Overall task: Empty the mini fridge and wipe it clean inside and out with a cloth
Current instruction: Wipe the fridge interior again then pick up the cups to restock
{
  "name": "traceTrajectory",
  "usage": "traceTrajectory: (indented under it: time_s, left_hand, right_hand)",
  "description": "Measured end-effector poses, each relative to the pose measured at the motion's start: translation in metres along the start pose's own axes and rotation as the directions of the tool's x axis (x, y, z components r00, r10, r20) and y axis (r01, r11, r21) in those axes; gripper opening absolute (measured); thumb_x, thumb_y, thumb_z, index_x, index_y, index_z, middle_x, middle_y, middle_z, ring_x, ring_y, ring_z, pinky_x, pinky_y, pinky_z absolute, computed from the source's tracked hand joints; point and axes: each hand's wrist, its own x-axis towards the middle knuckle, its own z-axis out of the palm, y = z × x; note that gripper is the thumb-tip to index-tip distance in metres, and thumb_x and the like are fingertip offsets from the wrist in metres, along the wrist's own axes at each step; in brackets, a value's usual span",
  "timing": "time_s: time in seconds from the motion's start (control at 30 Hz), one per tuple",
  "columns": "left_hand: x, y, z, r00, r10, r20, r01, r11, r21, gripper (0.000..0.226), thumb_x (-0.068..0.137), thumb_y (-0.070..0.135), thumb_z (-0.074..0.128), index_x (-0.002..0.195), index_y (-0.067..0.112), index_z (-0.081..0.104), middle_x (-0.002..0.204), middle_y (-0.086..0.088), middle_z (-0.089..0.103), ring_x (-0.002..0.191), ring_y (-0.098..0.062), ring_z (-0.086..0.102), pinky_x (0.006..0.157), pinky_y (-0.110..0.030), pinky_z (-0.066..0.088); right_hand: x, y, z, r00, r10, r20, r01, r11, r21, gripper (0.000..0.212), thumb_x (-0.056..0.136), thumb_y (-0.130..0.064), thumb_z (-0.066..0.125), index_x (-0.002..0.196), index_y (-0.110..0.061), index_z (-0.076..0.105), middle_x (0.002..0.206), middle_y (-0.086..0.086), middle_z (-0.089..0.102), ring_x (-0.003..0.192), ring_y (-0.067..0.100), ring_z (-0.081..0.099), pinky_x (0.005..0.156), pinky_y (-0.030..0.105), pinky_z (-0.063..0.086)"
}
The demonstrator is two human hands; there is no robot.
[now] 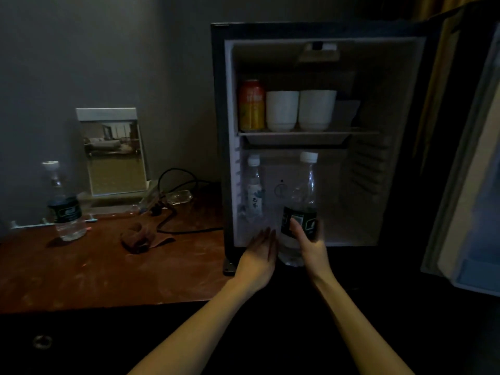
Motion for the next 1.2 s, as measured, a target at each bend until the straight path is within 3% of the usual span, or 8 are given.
traceTrajectory:
  time_s: [0.17,0.4,0.57,0.63,0.8,0.97,1.03,1.2]
  left_hand:
    - [0.032,-0.005,-0.004,0.967,-0.073,0.245,0.002,0.960,0.279,0.047,0.106,0.026,0.022,0.153,0.021,0.021,0.161,-0.004,0.016,0.147,-0.027,0.013,0.117,-0.047,0.010]
    - [0.046,-0.017,-0.002,0.973,-0.125,0.195,0.048,0.932,0.359,0.046,0.106,0.033,0.018,0.151,0.030,0.026,0.159,0.002,0.023,0.145,-0.025,0.019,0.114,-0.058,0.012]
    - [0.050,-0.021,0.006,0.971,-0.188,0.145,0.116,0.909,0.400,0.049,0.105,0.037,0.018,0.152,0.026,0.022,0.159,-0.009,0.020,0.143,-0.035,0.019,0.115,-0.050,0.016]
    - [0.048,-0.023,0.010,0.980,-0.179,0.092,0.127,0.904,0.408,0.049,0.105,0.037,0.017,0.152,0.025,0.025,0.158,-0.011,0.023,0.141,-0.037,0.023,0.114,-0.047,0.018]
    - [0.045,-0.025,0.017,0.991,-0.129,0.020,0.110,0.912,0.395,0.047,0.104,0.038,0.019,0.149,0.026,0.029,0.154,-0.010,0.031,0.137,-0.036,0.028,0.112,-0.044,0.022]
    - [0.044,-0.027,0.021,0.991,-0.136,0.015,0.120,0.916,0.384,0.060,0.098,0.048,0.004,0.149,0.028,0.029,0.156,-0.010,0.028,0.142,-0.036,0.022,0.115,-0.044,0.016]
    - [0.041,-0.028,0.020,0.994,-0.105,-0.003,0.099,0.926,0.364,0.079,0.086,0.052,-0.007,0.145,0.027,0.039,0.150,-0.011,0.038,0.138,-0.038,0.031,0.113,-0.045,0.022]
    - [0.038,-0.033,0.025,0.994,-0.097,-0.060,0.113,0.908,0.404,0.050,0.094,0.041,0.027,0.112,0.025,0.072,0.113,-0.008,0.070,0.102,-0.036,0.067,0.083,-0.045,0.055]
  right_hand:
    - [0.035,0.005,-0.013,0.996,-0.085,-0.024,0.082,0.991,-0.107,0.043,0.088,-0.009,0.066,0.123,-0.015,0.042,0.111,0.002,0.060,0.095,0.008,0.061,0.076,0.013,0.051]
    - [0.052,0.020,-0.010,0.990,-0.066,0.123,0.095,0.964,-0.247,0.057,0.086,-0.005,0.068,0.131,-0.014,0.034,0.114,-0.008,0.055,0.099,-0.001,0.059,0.076,0.013,0.051]
    - [0.053,0.026,-0.018,0.992,-0.049,0.118,0.094,0.907,-0.411,0.072,0.078,-0.030,0.079,0.138,-0.023,0.039,0.133,0.005,0.047,0.120,0.016,0.052,0.102,0.036,0.045]
    - [0.056,0.025,-0.019,0.994,-0.070,0.080,0.098,0.898,-0.429,0.065,0.074,-0.027,0.082,0.129,-0.023,0.049,0.127,0.005,0.056,0.115,0.017,0.056,0.099,0.036,0.048]
    - [0.068,0.026,-0.012,0.996,-0.087,0.027,0.091,0.914,-0.395,0.055,0.078,-0.010,0.078,0.127,-0.006,0.054,0.113,0.002,0.062,0.095,0.003,0.058,0.071,0.001,0.041]
    - [0.103,0.039,0.005,0.999,-0.053,-0.004,0.047,0.915,-0.400,0.052,0.076,-0.015,0.081,0.121,-0.006,0.058,0.114,0.012,0.066,0.100,0.020,0.062,0.079,0.024,0.047]
    - [0.116,0.044,0.011,0.999,-0.039,-0.007,0.034,0.922,-0.386,0.051,0.077,-0.012,0.079,0.122,-0.003,0.055,0.113,0.013,0.064,0.098,0.020,0.061,0.073,0.017,0.048]
    - [0.137,0.052,0.023,0.999,-0.007,0.040,0.020,0.942,-0.336,0.059,0.082,-0.009,0.074,0.133,-0.001,0.045,0.125,0.016,0.059,0.107,0.025,0.059,0.082,0.030,0.052]
